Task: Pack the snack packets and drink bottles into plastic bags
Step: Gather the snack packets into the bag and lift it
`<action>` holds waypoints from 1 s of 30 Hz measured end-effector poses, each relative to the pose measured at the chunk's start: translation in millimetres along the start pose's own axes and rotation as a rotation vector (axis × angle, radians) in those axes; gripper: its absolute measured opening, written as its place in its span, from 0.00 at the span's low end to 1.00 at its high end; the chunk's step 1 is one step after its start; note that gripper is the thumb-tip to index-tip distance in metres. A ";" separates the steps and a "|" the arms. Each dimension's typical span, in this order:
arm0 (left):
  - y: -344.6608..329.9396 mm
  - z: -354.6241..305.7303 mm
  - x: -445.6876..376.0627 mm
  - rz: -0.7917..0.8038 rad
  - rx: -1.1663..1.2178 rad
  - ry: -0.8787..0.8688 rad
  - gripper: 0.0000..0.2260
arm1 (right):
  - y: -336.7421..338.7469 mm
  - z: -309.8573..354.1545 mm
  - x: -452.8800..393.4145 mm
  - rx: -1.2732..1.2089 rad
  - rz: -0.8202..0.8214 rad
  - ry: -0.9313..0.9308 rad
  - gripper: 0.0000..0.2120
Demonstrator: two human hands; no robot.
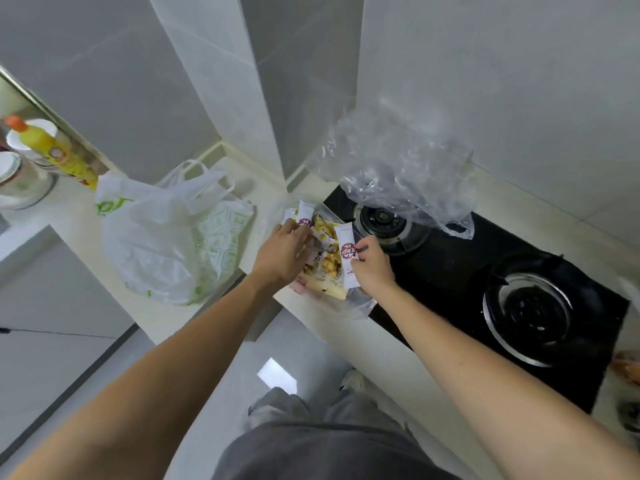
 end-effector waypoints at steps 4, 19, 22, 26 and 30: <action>-4.7 13.6 -40.5 0.034 0.000 -0.035 0.17 | -4.5 7.3 -5.6 0.174 0.002 -0.026 0.13; -18.3 48.9 -68.0 0.069 -0.014 -0.420 0.18 | -22.8 4.4 31.9 0.136 -0.418 -0.133 0.08; -10.8 55.7 -65.4 0.047 0.001 -0.455 0.18 | -18.8 -2.3 49.9 0.152 -0.520 -0.194 0.10; -3.1 71.3 -62.6 0.051 0.051 -0.470 0.18 | -13.7 -12.5 67.7 0.189 -0.625 -0.321 0.15; 2.9 87.0 -62.5 0.029 0.070 -0.421 0.18 | -15.9 -27.3 69.9 0.077 -0.566 -0.483 0.17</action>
Point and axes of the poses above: each hand's wrist, its own x-axis away from the middle knuckle, its own y-axis out of the back of the hand, z = x × y, the point moved 5 cm from there along -x, towards the middle knuckle, and after that the axes turned 2 degrees about z, right-handed, at the moved point
